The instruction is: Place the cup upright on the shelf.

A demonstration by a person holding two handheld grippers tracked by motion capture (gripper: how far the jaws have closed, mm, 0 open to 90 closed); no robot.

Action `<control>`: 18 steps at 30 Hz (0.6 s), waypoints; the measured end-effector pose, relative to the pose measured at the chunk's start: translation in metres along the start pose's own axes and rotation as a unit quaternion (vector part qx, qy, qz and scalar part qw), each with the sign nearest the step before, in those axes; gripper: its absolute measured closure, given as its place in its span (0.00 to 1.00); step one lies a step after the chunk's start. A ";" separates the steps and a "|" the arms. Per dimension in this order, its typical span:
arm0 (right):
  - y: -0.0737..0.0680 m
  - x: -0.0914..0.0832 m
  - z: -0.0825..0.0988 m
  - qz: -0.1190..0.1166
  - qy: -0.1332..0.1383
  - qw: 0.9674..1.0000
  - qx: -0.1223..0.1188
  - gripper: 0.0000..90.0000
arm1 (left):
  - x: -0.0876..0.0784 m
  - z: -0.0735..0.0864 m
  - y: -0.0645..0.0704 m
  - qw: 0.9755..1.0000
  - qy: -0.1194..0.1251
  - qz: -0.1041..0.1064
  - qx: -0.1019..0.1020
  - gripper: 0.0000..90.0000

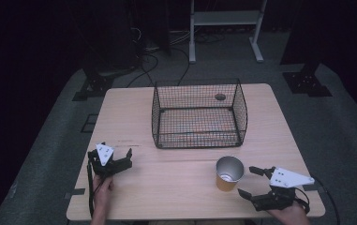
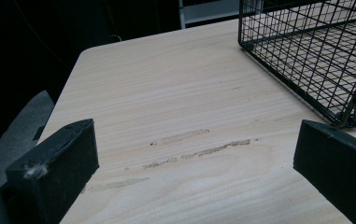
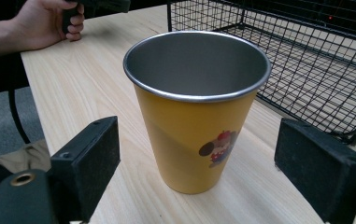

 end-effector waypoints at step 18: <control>-0.005 0.025 0.000 -0.005 -0.022 1.000 -0.013 0.15 | 0.000 0.000 0.000 1.000 0.000 0.000 0.000 0.00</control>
Point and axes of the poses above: each handheld gripper's, and its own axes: x roughly forward along the jaws, z roughly out of its underside, y roughly to its right, the point moved 5 cm from there along x, roughly forward along the jaws, and after that the axes turned 11 degrees about y, right-handed, at the moved point
